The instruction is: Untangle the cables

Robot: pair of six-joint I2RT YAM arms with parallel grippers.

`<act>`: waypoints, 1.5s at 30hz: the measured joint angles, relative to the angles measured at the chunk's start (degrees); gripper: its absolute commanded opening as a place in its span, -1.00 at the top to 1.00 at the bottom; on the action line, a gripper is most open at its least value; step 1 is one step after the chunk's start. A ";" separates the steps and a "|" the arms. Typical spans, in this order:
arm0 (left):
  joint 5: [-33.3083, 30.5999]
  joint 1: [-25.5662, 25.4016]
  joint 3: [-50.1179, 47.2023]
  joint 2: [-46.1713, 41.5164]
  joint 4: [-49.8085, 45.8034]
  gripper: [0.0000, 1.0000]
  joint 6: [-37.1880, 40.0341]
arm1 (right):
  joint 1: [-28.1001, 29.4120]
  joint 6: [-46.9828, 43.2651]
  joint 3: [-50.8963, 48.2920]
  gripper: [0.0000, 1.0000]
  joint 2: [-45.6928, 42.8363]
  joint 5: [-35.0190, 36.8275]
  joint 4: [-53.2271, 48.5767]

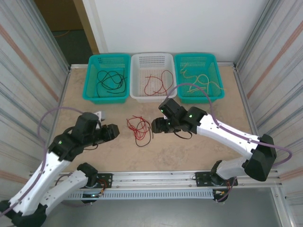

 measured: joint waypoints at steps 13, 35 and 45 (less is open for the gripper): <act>2.47 -0.63 -0.81 15.19 11.93 0.15 0.20 | -2.38 0.90 2.27 0.01 11.04 -1.16 -1.14; 5.73 4.79 -8.20 17.40 16.98 0.16 1.01 | -4.26 -6.84 28.20 1.00 43.28 -6.93 1.55; 11.67 4.81 -8.07 23.19 26.40 -0.08 -2.05 | -2.40 -12.92 18.03 1.00 22.86 -4.28 3.63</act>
